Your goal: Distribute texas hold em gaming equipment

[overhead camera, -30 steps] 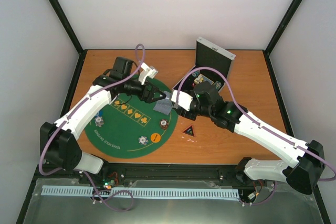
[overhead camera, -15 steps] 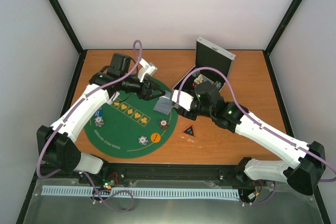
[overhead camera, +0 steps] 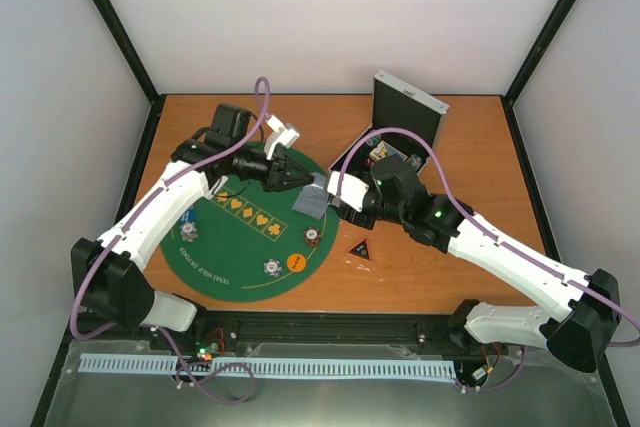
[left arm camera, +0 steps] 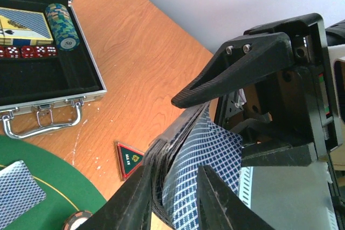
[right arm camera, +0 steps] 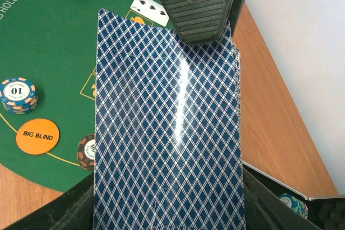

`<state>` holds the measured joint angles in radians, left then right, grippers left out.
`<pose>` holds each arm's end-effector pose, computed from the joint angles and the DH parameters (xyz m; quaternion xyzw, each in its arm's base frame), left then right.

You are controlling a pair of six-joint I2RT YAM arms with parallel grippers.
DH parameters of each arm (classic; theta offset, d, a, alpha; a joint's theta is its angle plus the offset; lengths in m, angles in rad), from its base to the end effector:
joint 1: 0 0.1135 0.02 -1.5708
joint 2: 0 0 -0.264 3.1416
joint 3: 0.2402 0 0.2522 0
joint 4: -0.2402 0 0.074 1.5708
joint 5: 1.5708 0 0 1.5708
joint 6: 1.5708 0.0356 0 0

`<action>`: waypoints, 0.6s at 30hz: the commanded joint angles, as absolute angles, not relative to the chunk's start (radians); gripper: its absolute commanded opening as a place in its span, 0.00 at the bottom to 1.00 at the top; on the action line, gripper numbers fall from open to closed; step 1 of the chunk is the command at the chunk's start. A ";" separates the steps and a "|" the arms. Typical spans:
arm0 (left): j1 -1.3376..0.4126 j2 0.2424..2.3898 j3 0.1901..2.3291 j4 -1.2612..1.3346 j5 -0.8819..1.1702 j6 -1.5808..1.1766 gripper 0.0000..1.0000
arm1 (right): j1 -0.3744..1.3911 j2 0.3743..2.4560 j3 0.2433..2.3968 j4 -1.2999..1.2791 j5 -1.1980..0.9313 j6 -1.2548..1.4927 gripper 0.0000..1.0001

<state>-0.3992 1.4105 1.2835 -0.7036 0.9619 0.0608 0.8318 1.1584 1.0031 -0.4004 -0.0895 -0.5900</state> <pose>0.2578 -0.1404 0.3329 0.3514 0.7666 -0.4791 0.2435 0.1717 0.1932 0.3190 -0.5862 0.6474 0.0974 0.4773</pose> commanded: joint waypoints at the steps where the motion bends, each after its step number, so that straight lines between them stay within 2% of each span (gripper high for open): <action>1: -0.402 1.406 1.283 -0.710 1.026 0.069 0.24 | 0.838 1.140 1.007 -0.379 -0.084 -0.583 0.52; 6: -0.402 1.397 1.297 -0.741 1.032 0.089 0.01 | 0.838 1.137 1.006 -0.383 -0.070 -0.583 0.52; 18: -0.382 1.373 1.272 -0.764 1.048 0.126 0.01 | 0.837 1.127 0.994 -0.384 -0.060 -0.583 0.52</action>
